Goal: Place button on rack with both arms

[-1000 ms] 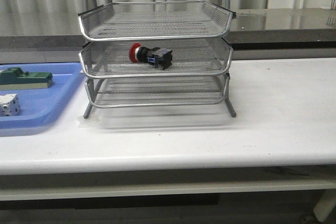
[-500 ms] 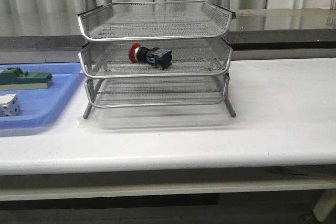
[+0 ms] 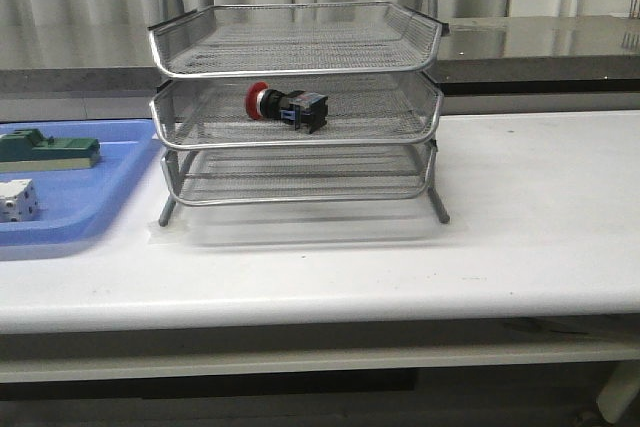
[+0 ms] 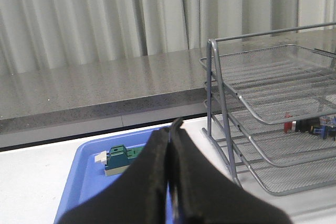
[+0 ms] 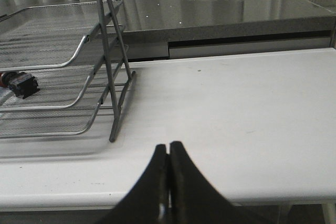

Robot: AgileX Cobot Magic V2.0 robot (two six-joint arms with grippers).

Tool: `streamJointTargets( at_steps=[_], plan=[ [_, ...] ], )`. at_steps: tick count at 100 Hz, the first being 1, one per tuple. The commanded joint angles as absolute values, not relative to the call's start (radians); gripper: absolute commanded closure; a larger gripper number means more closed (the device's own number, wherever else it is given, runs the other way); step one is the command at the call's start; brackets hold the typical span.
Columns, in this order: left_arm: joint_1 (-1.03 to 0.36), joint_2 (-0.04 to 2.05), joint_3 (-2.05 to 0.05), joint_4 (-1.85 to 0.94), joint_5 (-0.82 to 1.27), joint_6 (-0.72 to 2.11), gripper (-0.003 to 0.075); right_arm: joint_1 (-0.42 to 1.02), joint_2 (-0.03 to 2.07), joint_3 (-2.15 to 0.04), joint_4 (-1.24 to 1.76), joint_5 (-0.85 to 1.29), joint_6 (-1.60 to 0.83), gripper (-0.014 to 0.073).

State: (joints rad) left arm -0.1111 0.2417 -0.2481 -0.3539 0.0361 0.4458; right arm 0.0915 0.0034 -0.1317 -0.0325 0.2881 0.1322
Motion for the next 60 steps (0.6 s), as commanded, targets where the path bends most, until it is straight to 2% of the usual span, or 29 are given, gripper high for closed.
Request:
streamJointTargets(
  at_steps=[1, 19, 60],
  plan=[
    [-0.109, 0.253, -0.276, -0.364, -0.043, 0.433, 0.0741, 0.087, -0.024, -0.099, -0.051, 0.165, 0.136, 0.0654],
    [-0.109, 0.253, -0.276, -0.364, -0.043, 0.433, 0.0741, 0.087, -0.031, 0.011, -0.051, 0.051, 0.136, 0.0654],
    [-0.109, 0.253, -0.276, -0.364, -0.043, 0.433, 0.0741, 0.087, -0.031, 0.009, -0.051, 0.038, 0.136, 0.0654]
  ],
)
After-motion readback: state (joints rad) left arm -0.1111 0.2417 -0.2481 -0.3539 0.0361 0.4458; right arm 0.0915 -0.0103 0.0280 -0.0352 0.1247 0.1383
